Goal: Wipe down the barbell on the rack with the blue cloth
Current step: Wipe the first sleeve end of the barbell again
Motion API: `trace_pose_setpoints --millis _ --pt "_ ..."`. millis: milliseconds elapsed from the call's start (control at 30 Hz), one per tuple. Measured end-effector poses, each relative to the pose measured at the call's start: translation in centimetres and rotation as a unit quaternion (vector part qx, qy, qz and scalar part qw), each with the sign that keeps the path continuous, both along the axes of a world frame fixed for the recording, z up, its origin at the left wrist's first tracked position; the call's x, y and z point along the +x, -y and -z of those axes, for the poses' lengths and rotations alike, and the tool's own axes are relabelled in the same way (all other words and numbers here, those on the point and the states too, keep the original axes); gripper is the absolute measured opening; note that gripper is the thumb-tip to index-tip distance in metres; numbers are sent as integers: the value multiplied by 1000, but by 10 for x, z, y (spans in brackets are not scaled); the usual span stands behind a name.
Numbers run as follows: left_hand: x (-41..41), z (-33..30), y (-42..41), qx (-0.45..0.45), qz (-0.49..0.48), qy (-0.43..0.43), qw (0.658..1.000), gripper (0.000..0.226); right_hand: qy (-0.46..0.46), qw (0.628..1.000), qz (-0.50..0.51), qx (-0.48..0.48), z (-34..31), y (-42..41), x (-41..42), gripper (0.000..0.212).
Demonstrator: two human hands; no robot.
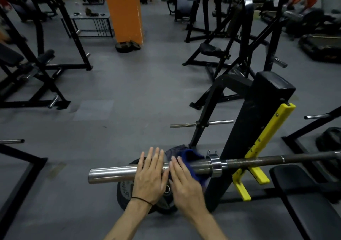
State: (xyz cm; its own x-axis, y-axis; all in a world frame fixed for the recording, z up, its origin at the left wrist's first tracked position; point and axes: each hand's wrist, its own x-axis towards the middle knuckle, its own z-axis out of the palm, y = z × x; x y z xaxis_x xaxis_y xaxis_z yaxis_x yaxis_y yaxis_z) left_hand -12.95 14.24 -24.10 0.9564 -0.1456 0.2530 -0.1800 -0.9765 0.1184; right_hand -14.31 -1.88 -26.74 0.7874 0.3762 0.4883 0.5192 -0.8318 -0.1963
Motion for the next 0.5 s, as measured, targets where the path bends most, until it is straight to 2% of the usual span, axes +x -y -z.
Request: trace_pose_setpoints --millis 67,167,200,267,367,433,500 --pt "6 -2 -2 7 11 15 1000 64 7 1000 22 -2 -11 27 14 46" --pt "17 -4 -2 15 -12 -15 1000 71 11 987 161 -22 -19 76 28 45" --pt "22 -7 -1 11 -31 -40 999 75 15 983 178 -28 -17 76 25 46" --pt "31 -11 1 -3 -50 -74 996 89 21 990 142 -5 -5 47 16 48" --pt "41 -15 -2 -17 -32 -109 993 110 5 1000 6 0 2 1 -1 50" --pt "42 -20 -7 -7 -20 -94 995 103 25 999 -1 -22 -7 20 12 47" --pt "31 -16 -14 7 -19 -58 998 83 37 996 65 -49 -14 57 24 45"
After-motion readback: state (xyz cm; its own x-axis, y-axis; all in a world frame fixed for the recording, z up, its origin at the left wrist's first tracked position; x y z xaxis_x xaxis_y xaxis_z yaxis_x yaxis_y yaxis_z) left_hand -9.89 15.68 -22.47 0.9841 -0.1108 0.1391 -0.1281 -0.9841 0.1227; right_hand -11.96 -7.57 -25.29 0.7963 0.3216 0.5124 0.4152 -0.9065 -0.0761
